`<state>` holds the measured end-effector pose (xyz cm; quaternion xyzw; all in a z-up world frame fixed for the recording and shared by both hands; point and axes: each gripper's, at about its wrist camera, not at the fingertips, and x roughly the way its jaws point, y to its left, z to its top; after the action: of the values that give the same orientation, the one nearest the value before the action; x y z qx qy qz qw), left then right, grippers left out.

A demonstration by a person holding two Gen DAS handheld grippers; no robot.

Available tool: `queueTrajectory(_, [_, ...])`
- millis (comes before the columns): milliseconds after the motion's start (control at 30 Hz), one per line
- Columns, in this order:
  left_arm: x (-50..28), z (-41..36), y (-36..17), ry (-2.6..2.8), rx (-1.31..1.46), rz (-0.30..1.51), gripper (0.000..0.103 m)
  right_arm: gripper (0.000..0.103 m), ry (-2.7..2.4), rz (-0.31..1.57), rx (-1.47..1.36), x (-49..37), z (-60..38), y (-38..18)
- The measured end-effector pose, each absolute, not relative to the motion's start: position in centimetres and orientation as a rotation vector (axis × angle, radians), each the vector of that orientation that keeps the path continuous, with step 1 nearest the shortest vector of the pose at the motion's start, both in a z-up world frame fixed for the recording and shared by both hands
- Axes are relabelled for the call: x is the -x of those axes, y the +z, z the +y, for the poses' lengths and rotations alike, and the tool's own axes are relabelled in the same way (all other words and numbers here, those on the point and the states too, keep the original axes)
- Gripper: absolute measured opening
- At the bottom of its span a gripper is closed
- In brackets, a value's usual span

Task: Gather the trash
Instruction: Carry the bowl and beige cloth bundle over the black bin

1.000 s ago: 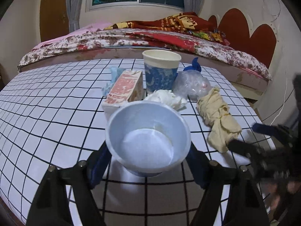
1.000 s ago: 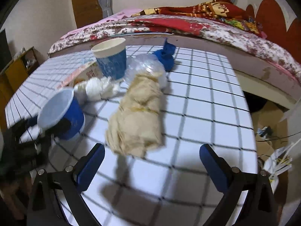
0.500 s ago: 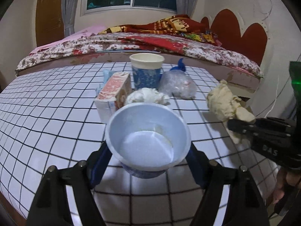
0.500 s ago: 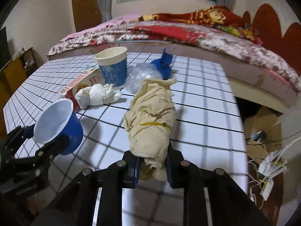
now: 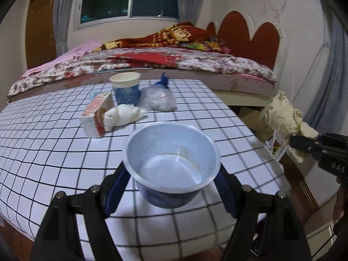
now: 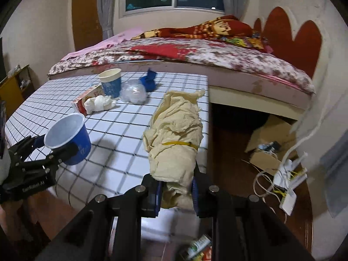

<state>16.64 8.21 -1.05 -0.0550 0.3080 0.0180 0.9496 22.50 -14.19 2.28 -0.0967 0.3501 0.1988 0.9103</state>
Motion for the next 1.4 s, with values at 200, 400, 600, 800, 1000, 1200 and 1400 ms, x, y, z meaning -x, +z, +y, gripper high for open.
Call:
queueTrajectory(200, [-15.4, 4.8, -0.5, -0.021, 0.094, 0.62, 0.076, 0.024, 0.361, 0.717, 0.159, -20.0, -18.0, 2.6])
queueTrajectory(400, [-14.5, 1.2, -0.4, -0.07, 0.061, 0.625, 0.076, 0.024, 0.325, 0.735, 0.123, -18.5, -21.2, 1.7])
queueTrajectory(600, [-14.0, -2.5, -0.7, -0.131, 0.034, 0.642, 0.076, 0.024, 0.274, 0.762, 0.095, -17.1, -25.1, 0.8])
queueTrajectory(800, [-13.5, -6.5, -1.2, -0.197, 0.009, 0.657, 0.076, 0.024, 0.231, 0.781, 0.071, -15.7, -28.3, 0.1])
queueTrajectory(1000, [-13.1, -9.9, -1.7, -0.257, -0.013, 0.674, 0.076, 0.024, 0.19, 0.812, 0.052, -14.9, -31.1, -1.0])
queueTrajectory(1200, [-12.4, -12.7, -3.1, -0.303, -0.04, 0.704, 0.076, 0.024, 0.174, 0.851, 0.055, -14.1, -33.1, -2.4])
queueTrajectory(1400, [-12.2, -14.6, -5.3, -0.365, -0.032, 0.772, 0.076, 0.024, 0.192, 0.914, 0.092, -13.9, -33.6, -5.1])
